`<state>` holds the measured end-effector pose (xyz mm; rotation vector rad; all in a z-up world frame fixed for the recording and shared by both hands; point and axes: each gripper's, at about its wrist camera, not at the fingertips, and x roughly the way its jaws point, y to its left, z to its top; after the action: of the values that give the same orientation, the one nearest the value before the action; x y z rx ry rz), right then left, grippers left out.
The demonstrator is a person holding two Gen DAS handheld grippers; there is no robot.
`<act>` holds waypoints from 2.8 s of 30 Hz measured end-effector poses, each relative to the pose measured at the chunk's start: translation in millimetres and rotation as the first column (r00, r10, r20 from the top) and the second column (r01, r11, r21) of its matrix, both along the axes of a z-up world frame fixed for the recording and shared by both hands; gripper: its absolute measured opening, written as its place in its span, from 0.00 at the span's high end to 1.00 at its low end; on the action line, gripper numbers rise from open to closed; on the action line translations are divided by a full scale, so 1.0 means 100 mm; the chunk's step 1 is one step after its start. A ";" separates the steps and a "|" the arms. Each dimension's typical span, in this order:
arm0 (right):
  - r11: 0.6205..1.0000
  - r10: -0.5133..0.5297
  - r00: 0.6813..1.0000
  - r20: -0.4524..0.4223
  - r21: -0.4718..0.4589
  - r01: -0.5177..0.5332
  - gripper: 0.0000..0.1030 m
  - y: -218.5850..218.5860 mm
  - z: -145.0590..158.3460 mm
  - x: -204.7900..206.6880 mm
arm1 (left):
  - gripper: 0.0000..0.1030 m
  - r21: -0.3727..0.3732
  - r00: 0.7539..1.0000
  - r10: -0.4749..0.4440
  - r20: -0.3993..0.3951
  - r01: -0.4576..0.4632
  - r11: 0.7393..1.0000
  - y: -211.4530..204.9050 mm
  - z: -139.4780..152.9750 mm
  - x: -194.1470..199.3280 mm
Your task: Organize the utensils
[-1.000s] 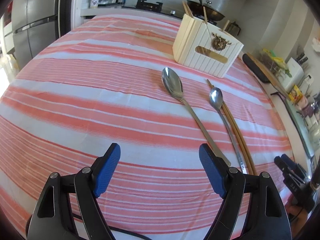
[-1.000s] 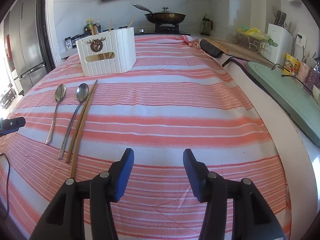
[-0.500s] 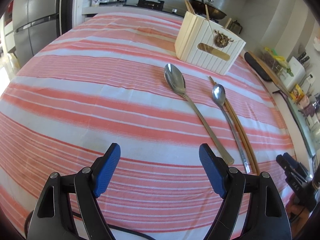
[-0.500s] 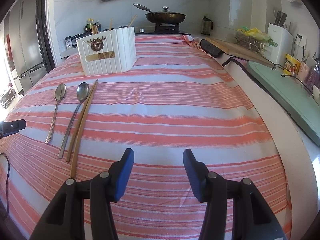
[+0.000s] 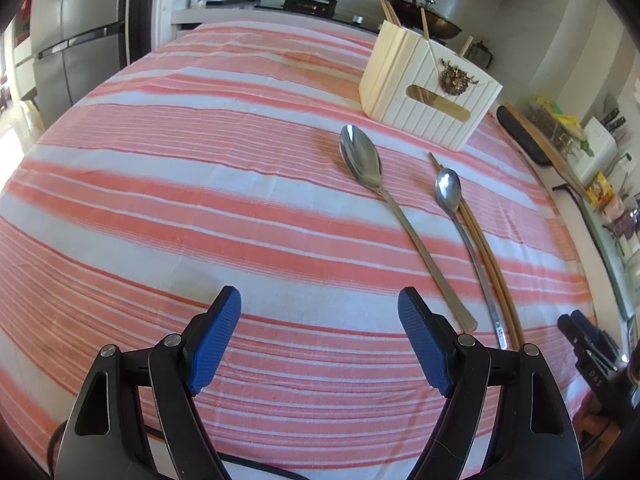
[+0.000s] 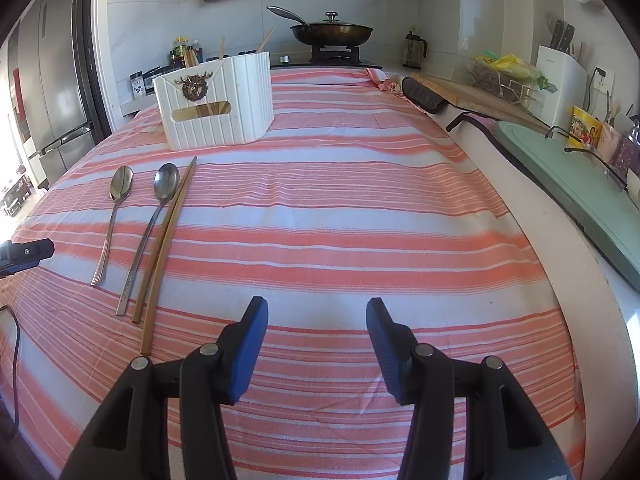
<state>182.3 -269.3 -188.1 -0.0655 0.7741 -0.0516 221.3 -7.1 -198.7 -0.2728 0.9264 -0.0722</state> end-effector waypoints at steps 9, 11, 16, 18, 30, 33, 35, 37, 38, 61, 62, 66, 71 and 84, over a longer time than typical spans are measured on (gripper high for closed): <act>0.999 -0.001 1.000 -0.013 0.044 0.002 0.49 -0.03 -0.03 0.02 | 0.20 -0.021 1.000 -0.020 -0.014 0.020 1.000 -0.14 0.03 0.26; 0.999 0.002 1.000 -0.030 0.051 -0.001 0.49 -0.03 -0.01 0.05 | 0.20 -0.007 0.999 -0.035 -0.016 0.035 0.999 -0.25 0.03 0.38; 0.976 0.112 0.989 -0.101 0.198 -0.090 0.49 0.19 0.15 0.35 | 0.20 0.134 0.997 -0.066 -0.035 0.070 0.988 -0.58 -0.04 0.63; 0.962 0.192 0.972 -0.133 0.220 -0.160 0.49 0.41 0.18 0.52 | 0.20 0.169 0.997 -0.063 -0.039 0.069 0.983 -0.62 -0.07 0.65; 0.946 0.324 0.901 -0.289 0.128 -0.299 0.88 0.98 -0.09 0.91 | 0.63 0.222 0.992 -0.121 -0.028 0.124 0.967 -0.58 -0.04 0.60; 0.961 0.277 0.917 -0.287 0.105 -0.257 0.94 0.94 -0.08 0.92 | 0.92 0.229 0.992 -0.128 -0.024 0.130 0.965 -0.57 -0.03 0.59; 0.973 0.227 0.934 -0.277 0.107 -0.205 0.94 0.81 -0.07 0.90 | 0.94 0.216 0.993 -0.112 -0.026 0.115 0.970 -0.51 -0.04 0.55; 0.981 0.187 0.945 -0.268 0.101 -0.165 0.94 0.68 -0.06 0.85 | 0.93 0.203 0.996 -0.086 -0.027 0.090 0.975 -0.41 -0.04 0.49; 0.985 0.166 0.950 -0.264 0.086 -0.148 0.94 0.61 -0.05 0.81 | 0.93 0.204 0.997 -0.069 -0.028 0.074 0.976 -0.35 -0.04 0.45; 0.999 0.040 0.984 -0.172 -0.016 -0.043 0.48 0.16 -0.08 0.49 | 0.45 0.237 0.999 -0.029 -0.035 0.037 0.971 -0.23 -0.07 0.39; 0.999 0.041 0.984 -0.172 -0.018 -0.045 0.48 0.16 -0.08 0.49 | 0.45 0.238 0.999 -0.030 -0.034 0.037 0.971 -0.24 -0.07 0.39; 0.999 0.045 0.985 -0.164 -0.018 -0.049 0.48 0.15 -0.09 0.47 | 0.43 0.245 0.999 -0.041 -0.031 0.048 0.968 -0.24 -0.07 0.38; 0.998 0.051 0.988 -0.143 -0.023 -0.055 0.48 0.16 -0.10 0.43 | 0.33 0.252 0.998 -0.051 -0.037 0.059 0.966 -0.21 -0.08 0.39; 0.998 0.055 0.991 -0.122 -0.019 -0.058 0.47 0.14 -0.11 0.40 | 0.16 0.266 1.000 -0.023 -0.022 0.028 0.963 -0.15 -0.12 0.38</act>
<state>222.5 -255.4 -199.5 -0.1132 0.8932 -0.0028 259.2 -21.9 -210.3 -0.0114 0.9466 0.0321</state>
